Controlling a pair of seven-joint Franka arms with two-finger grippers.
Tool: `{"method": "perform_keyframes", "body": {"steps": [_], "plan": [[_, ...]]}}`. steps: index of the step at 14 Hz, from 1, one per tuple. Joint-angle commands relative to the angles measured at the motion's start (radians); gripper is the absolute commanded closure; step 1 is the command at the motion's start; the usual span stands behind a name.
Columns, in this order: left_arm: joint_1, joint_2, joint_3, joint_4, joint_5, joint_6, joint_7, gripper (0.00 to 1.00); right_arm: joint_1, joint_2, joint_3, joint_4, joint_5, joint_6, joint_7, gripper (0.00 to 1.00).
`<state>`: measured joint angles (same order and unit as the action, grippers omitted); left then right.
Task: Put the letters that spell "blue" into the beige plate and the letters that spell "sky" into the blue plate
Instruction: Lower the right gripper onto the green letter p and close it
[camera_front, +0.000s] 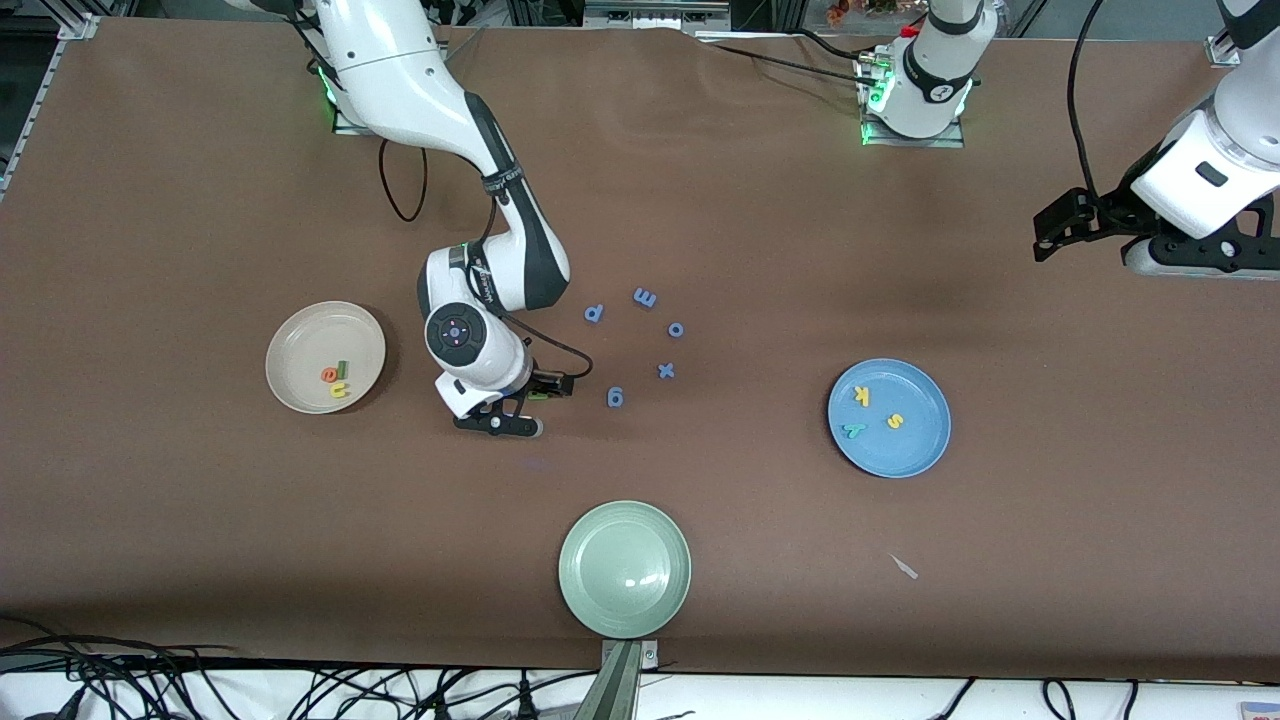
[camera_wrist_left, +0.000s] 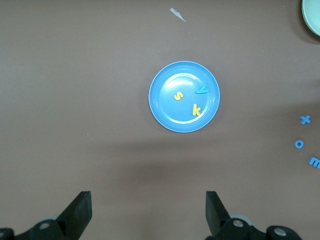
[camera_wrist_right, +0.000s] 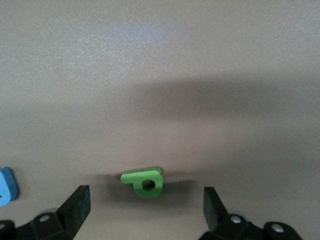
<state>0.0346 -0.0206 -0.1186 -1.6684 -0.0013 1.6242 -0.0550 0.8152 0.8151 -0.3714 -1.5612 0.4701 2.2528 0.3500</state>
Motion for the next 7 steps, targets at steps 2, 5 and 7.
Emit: {"method": "perform_keyframes", "body": {"steps": [2,5,7], "plan": [[-0.002,-0.005,-0.003,0.012,0.015,-0.02,-0.006,0.0,-0.001,0.032,0.008,0.032,0.022,0.016,0.01,0.19],[-0.002,-0.005,-0.003,0.012,0.015,-0.02,-0.006,0.0,0.001,0.038,0.014,0.032,0.022,0.016,0.037,0.41],[-0.002,-0.005,-0.003,0.012,0.015,-0.018,-0.005,0.0,0.001,0.038,0.014,0.032,0.022,0.016,0.037,0.48]]}}
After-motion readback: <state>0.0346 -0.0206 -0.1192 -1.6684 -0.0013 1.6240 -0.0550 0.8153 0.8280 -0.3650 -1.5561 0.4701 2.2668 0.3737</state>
